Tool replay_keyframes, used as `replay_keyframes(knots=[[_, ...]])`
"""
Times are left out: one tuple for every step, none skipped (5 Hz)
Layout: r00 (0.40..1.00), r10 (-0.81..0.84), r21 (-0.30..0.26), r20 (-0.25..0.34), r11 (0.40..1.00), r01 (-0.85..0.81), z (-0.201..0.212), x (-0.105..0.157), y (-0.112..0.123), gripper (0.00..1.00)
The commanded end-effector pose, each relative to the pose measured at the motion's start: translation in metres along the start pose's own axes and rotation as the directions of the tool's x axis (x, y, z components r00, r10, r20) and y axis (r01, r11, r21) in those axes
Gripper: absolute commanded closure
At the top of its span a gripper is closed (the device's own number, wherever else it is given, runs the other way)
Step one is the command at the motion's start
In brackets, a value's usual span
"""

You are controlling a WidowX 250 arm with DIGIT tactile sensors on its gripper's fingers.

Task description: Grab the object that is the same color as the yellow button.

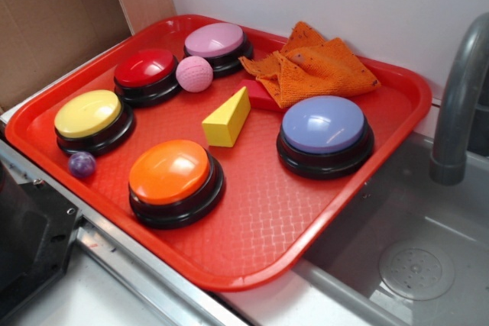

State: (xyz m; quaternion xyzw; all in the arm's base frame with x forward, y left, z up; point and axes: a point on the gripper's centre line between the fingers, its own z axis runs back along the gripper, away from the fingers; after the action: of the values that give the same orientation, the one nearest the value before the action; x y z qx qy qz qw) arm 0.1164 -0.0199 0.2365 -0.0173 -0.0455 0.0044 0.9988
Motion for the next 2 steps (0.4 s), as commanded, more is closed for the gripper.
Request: replay_keyframes(knots=[[1.0, 0.0, 0.0, 0.0, 1.0, 0.0, 0.0, 0.0, 0.0, 0.0], [0.999, 0.017, -0.017, 0.033, 1.0, -0.016, -0.011, 0.016, -0.004, 0.0]])
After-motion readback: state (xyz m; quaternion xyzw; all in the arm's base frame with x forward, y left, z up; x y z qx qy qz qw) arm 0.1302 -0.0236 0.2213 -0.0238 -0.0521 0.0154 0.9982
